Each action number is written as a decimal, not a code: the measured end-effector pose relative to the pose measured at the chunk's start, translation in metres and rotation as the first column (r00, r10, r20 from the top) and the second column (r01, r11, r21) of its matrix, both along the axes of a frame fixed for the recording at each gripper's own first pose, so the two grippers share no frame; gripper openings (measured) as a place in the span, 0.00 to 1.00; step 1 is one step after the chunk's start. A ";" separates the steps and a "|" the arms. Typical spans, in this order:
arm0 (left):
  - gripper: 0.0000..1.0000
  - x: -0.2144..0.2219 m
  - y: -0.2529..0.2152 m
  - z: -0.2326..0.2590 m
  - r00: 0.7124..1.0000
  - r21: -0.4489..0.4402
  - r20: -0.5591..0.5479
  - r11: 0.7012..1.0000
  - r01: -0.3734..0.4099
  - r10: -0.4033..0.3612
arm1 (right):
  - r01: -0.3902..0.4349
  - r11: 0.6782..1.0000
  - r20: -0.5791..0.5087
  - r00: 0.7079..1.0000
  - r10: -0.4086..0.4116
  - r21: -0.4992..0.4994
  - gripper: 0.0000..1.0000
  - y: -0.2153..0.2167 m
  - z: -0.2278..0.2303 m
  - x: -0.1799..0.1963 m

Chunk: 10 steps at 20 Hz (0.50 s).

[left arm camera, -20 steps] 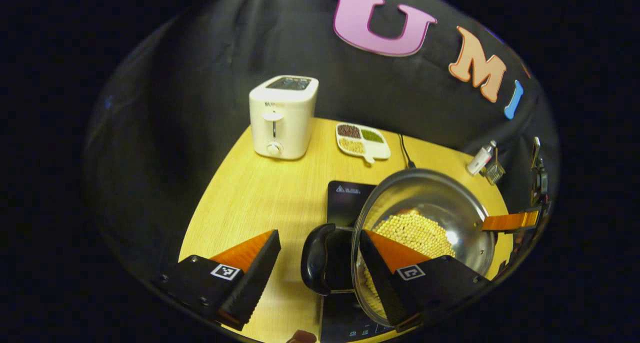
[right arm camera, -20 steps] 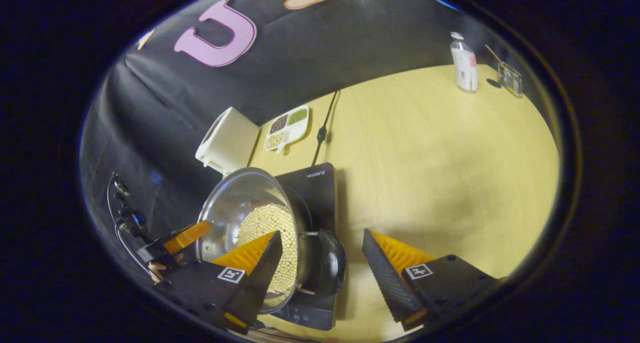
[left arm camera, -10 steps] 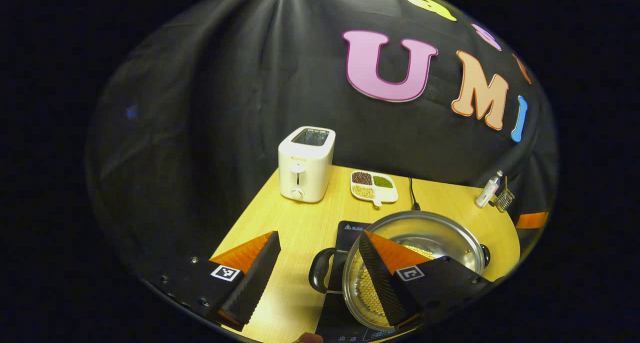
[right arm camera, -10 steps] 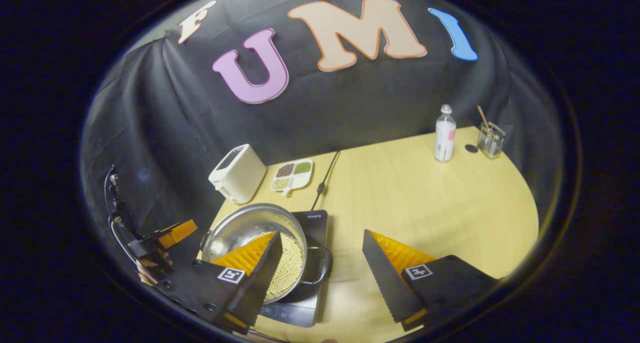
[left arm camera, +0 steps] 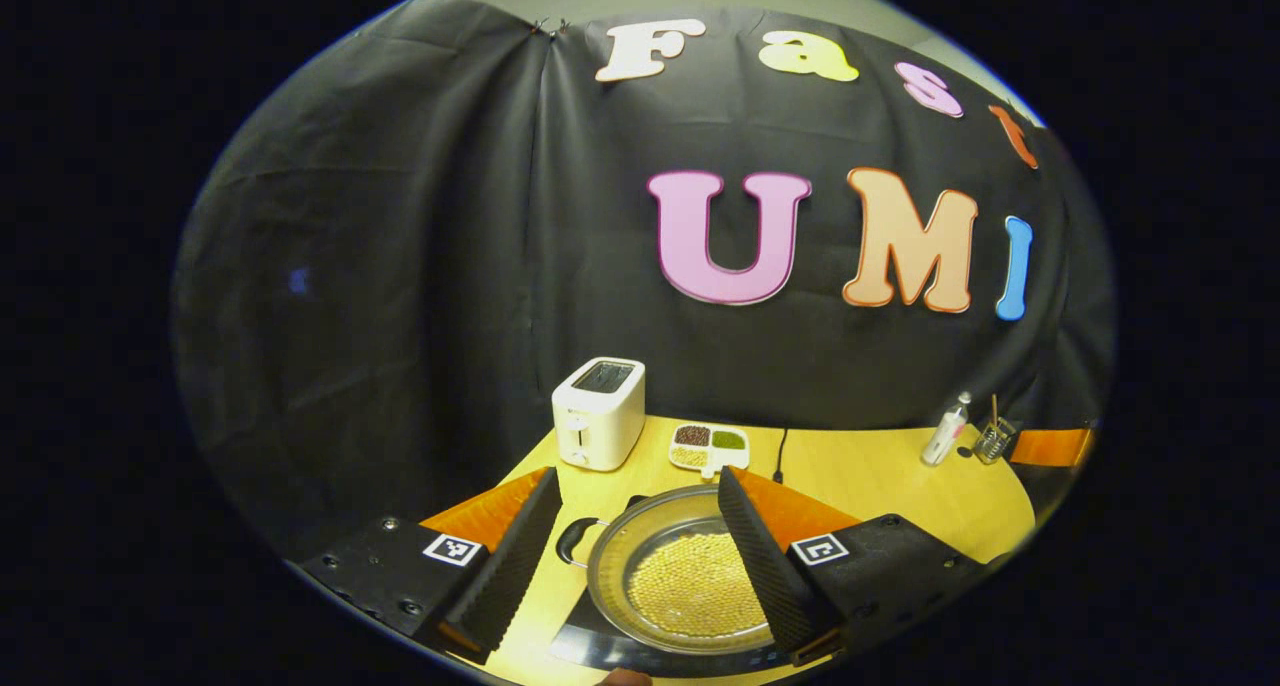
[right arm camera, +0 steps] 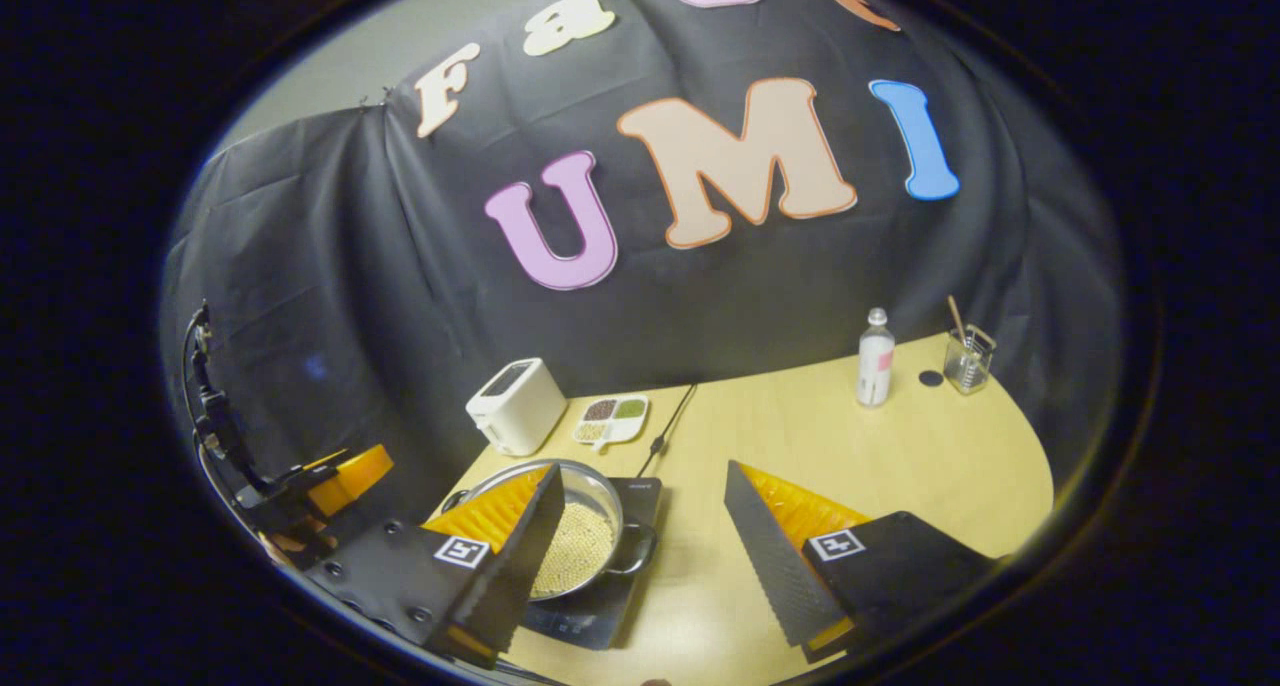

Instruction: First push the handle of the pot to place it horizontally, then grasp the pot with both hands and set it on the induction cooktop.

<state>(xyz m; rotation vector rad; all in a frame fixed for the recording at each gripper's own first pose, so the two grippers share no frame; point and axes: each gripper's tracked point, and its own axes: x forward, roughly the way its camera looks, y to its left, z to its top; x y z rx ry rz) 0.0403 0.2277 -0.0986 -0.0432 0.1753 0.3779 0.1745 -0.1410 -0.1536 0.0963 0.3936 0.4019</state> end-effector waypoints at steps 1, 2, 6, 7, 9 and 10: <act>0.93 -0.007 -0.014 0.009 1.000 0.021 0.011 1.000 -0.015 0.015 | -0.013 1.000 0.016 1.000 0.013 0.001 1.00 -0.011 0.011 -0.004; 0.97 -0.014 -0.029 0.016 0.999 0.039 0.024 0.999 -0.024 0.023 | -0.028 1.000 0.036 0.999 0.028 -0.004 0.92 -0.022 0.021 -0.007; 0.96 -0.031 -0.095 0.046 0.996 0.048 0.084 0.999 -0.021 0.017 | -0.018 0.999 0.135 0.991 0.023 -0.039 0.92 -0.079 0.062 -0.017; 0.96 -0.034 -0.107 0.052 0.995 0.050 0.098 0.998 -0.024 0.019 | -0.005 0.999 0.163 0.987 0.012 -0.042 0.92 -0.095 0.072 -0.020; 0.96 -0.039 -0.134 0.066 0.991 0.055 0.132 0.998 -0.016 0.009 | 0.030 0.999 0.205 0.978 -0.021 -0.043 0.92 -0.126 0.089 -0.025; 0.96 -0.039 -0.147 0.069 0.990 0.059 0.142 0.998 -0.007 -0.001 | 0.052 0.998 0.225 0.973 -0.041 -0.040 0.92 -0.141 0.096 -0.027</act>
